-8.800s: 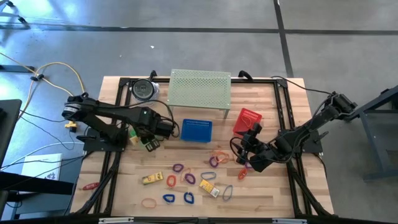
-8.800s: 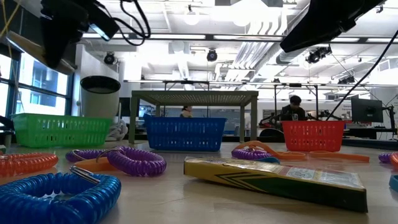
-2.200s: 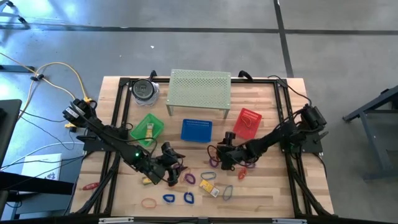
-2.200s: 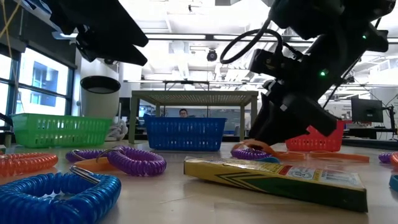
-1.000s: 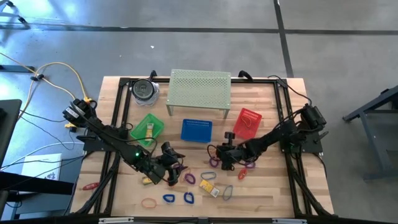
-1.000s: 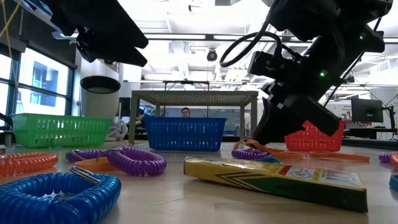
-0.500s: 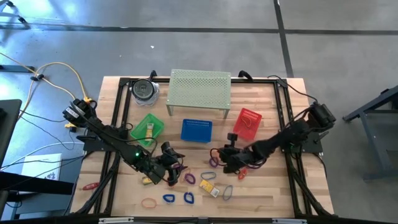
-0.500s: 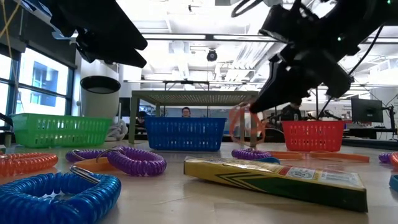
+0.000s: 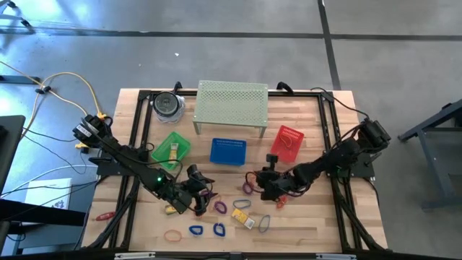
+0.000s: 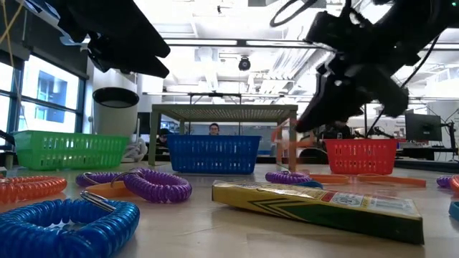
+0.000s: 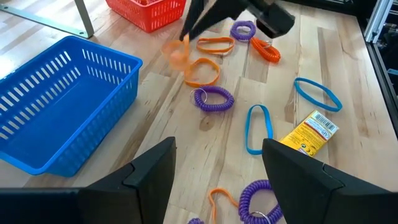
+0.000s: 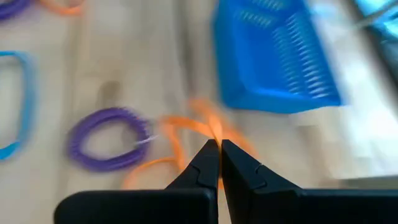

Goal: Pick & Place Office Desk Supplies
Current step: Put the orange rubber band into the red bin

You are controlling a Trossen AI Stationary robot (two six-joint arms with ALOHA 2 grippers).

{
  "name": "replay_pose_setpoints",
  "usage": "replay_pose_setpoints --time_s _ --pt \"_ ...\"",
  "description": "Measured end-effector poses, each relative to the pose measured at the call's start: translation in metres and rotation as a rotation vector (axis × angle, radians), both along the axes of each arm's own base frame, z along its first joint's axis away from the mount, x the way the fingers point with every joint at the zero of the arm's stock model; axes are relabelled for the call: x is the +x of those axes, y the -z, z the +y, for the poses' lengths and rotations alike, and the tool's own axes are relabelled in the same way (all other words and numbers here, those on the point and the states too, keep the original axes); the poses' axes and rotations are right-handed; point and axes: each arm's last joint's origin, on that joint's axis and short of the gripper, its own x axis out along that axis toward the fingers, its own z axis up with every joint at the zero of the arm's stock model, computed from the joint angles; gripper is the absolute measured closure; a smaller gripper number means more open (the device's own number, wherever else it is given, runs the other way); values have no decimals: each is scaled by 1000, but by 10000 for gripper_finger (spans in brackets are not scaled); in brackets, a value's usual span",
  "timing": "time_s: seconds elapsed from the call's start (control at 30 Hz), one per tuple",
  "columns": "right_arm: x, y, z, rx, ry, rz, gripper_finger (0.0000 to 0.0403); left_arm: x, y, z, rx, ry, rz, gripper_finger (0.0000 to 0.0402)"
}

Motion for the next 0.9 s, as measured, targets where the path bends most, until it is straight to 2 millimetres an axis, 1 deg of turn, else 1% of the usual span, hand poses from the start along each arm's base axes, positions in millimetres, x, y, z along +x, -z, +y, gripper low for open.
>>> replay_pose_setpoints --time_s 0.07,0.1,0.2,0.37,0.43,0.53,0.63,0.77,0.9 --pt "1 1 2 72 -71 36 400 0 0 0 0 0 1 168" --pt "1 1 2 73 -69 34 400 0 0 0 0 0 1 168" --pt "-1 1 -2 -13 24 7 400 0 0 0 7 4 2 168" --pt "-2 -1 -5 -87 96 -33 400 0 0 0 7 4 2 168" --pt "-6 -4 -4 -143 125 -48 400 0 0 0 7 4 2 168" --pt "-13 -16 -3 -242 192 -114 400 0 0 0 8 4 3 168" --pt "-25 -31 -2 -310 265 -188 400 0 0 0 9 4 5 168" --pt "-44 -51 -4 -341 348 -286 400 0 1 0 12 4 9 168" --pt "-63 -62 -9 -351 414 -341 400 2 8 -1 23 3 27 168"
